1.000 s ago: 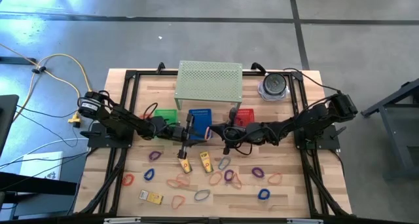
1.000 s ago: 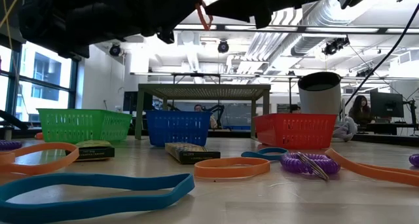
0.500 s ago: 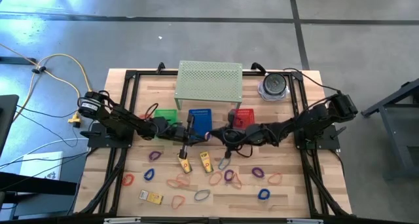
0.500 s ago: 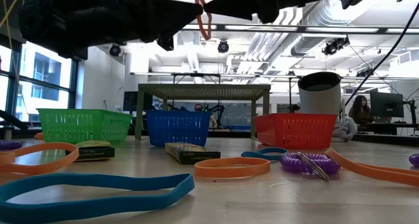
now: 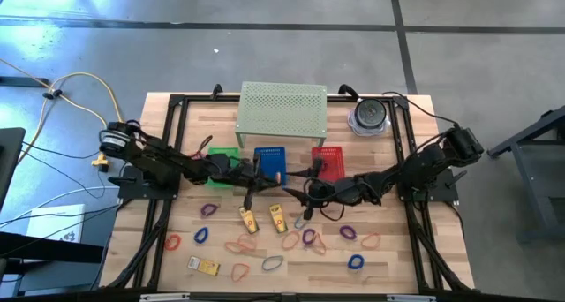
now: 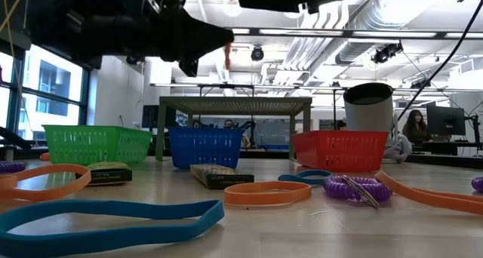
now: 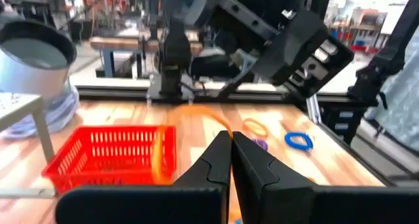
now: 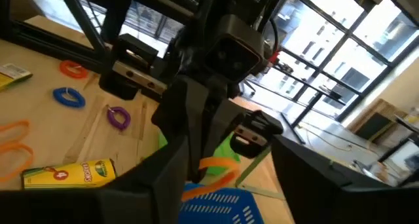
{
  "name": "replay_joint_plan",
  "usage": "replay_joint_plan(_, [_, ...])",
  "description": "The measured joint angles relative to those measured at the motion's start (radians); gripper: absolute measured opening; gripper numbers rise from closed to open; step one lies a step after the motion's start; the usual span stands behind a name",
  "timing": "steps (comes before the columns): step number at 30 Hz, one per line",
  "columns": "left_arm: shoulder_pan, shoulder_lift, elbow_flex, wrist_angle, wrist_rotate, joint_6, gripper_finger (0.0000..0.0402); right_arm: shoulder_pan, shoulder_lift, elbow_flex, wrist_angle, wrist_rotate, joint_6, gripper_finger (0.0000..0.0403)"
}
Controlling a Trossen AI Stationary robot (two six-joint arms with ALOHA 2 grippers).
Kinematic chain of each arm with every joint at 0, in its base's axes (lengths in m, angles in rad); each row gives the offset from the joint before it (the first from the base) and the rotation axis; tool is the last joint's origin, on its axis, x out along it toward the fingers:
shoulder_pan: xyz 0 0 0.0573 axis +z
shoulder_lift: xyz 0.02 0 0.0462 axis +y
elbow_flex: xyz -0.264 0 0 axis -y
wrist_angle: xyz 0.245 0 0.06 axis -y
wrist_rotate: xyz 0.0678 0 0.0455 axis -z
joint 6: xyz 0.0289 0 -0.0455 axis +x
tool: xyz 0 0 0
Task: Pick & Place Office Desk Supplies
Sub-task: Put the orange rubber band into the blue bin
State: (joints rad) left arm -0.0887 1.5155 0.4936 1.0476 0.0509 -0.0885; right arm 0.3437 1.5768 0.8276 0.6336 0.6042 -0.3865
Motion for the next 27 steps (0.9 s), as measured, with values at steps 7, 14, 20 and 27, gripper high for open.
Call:
replay_joint_plan(7, [0.005, -0.166, 0.113, -0.548, -0.019, -0.039, 0.0, 0.08, 0.0, 0.0, 0.007, 0.132, 0.028, 0.0227])
replay_joint_plan(14, [0.083, -0.137, 0.259, -0.96, -0.068, -0.03, 0.0, 0.134, 0.0, 0.0, 0.0, 0.241, 0.046, 0.0209])
replay_joint_plan(20, [0.152, -0.095, 0.263, -0.964, -0.073, -0.024, 0.0, 0.141, 0.0, 0.0, -0.004, 0.285, 0.047, 0.0195])
replay_joint_plan(27, [0.185, -0.036, 0.263, -0.928, -0.065, -0.067, 0.0005, 0.139, 0.0, 0.0, -0.06, 0.276, 0.051, 0.0186])
